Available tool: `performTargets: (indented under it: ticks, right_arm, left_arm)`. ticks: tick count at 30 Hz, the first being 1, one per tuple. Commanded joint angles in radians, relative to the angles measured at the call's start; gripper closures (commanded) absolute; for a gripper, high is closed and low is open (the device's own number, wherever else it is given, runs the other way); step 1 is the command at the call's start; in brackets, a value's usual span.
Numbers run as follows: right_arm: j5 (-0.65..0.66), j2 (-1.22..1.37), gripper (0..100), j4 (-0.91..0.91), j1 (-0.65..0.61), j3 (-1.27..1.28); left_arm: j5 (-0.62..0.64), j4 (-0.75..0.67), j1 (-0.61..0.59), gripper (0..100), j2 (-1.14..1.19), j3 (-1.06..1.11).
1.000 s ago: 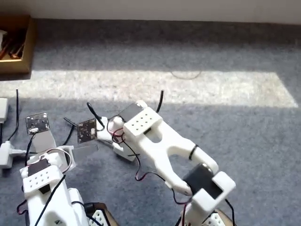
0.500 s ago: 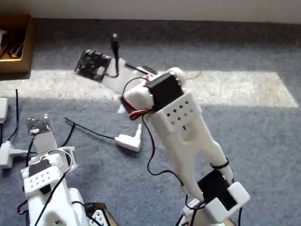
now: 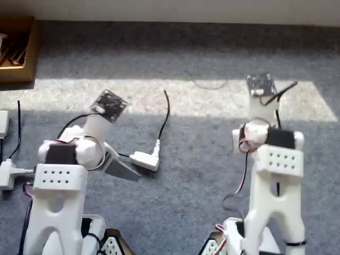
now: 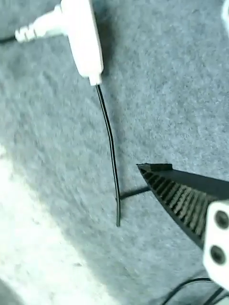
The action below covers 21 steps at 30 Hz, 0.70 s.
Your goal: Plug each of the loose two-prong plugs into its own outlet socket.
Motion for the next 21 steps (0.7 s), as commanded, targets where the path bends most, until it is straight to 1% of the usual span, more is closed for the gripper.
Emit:
performTargets:
  ticks: [1,3,5,8,11,13,15,21]
  right_arm:
    - [0.031,-0.318,64.6,-0.157,0.004,0.489]
    - [0.035,-0.45,64.6,-0.188,0.01,0.607]
    - [0.035,-0.552,64.6,-0.166,0.025,0.633]
    - [0.034,-0.631,64.6,-0.143,0.025,0.641]
    - [0.035,-0.641,64.6,-0.153,0.025,0.647]
    - [0.035,-0.641,64.6,-0.153,0.025,0.647]
    - [0.035,-0.641,64.6,-0.153,0.025,0.647]
    - [0.035,-0.641,64.6,-0.153,0.025,0.648]
  left_arm:
    - [-0.121,0.015,0.114,48,0.156,-0.065]
    - [-0.193,0.015,0.16,54,0.251,-0.101]
    - [-0.233,0.015,0.211,58,0.331,-0.147]
    - [-0.267,0.017,0.275,57,0.42,-0.231]
    - [-0.299,0.015,0.306,57,0.496,-0.298]
    - [-0.321,0.006,0.312,57,0.553,-0.332]
    - [-0.324,-0.032,0.312,57,0.615,-0.349]
    - [-0.325,-0.12,0.305,58,0.803,-0.351]
